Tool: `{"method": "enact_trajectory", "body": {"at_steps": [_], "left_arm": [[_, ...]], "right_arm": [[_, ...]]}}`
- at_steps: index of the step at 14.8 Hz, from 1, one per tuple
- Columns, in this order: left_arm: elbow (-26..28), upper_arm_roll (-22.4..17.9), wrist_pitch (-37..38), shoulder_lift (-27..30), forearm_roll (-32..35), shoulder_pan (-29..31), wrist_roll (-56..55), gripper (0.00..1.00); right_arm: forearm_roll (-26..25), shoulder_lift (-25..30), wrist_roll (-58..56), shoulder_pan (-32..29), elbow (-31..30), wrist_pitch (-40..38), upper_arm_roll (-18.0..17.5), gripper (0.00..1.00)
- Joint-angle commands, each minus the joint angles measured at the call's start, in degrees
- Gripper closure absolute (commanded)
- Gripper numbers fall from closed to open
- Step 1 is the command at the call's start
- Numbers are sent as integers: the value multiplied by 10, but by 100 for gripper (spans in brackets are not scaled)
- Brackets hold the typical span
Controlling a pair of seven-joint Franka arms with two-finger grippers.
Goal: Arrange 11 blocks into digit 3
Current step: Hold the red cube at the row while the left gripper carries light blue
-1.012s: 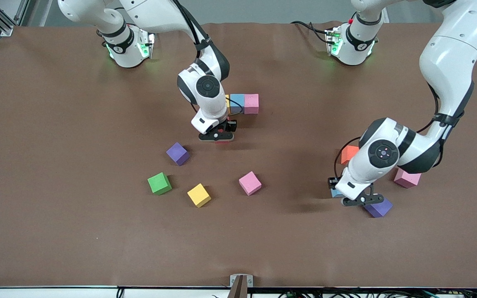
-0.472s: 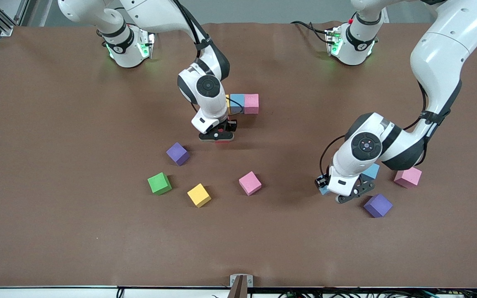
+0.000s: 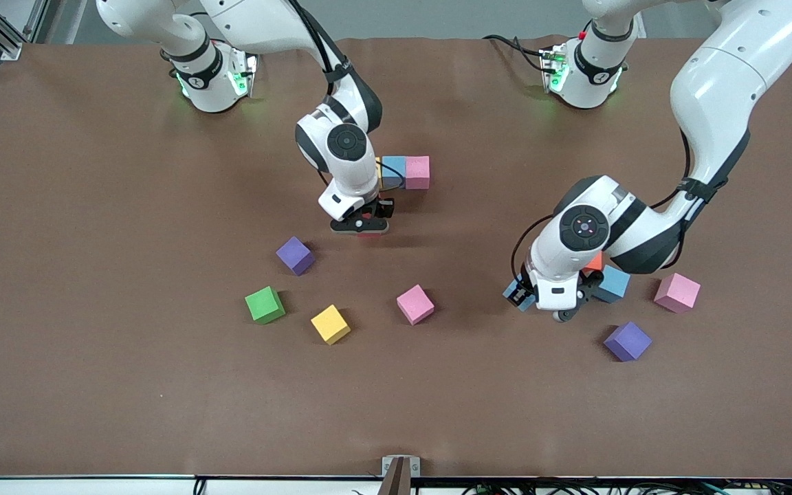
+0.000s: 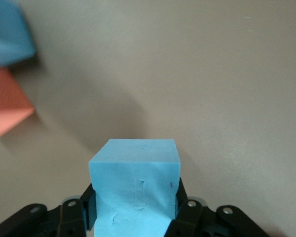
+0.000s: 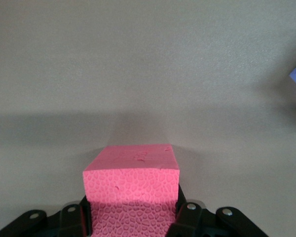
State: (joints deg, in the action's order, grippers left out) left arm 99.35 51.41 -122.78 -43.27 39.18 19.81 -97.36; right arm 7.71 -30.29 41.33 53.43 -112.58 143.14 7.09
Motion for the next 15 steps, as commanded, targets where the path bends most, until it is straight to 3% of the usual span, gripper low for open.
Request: {"method": "enact_trajectory", "body": {"at_steps": [1, 12, 15], "left_arm": [[22, 12, 4, 13, -2, 9, -123, 51], [56, 48, 3, 20, -2, -13, -414, 51], [56, 47, 3, 19, 0, -28, -483, 51]], "right_arm": [[5, 22, 12, 9, -27, -1, 0, 98], [5, 25, 16, 10, -27, -11, 0, 98], [5, 23, 16, 10, -26, -10, 0, 91]]}}
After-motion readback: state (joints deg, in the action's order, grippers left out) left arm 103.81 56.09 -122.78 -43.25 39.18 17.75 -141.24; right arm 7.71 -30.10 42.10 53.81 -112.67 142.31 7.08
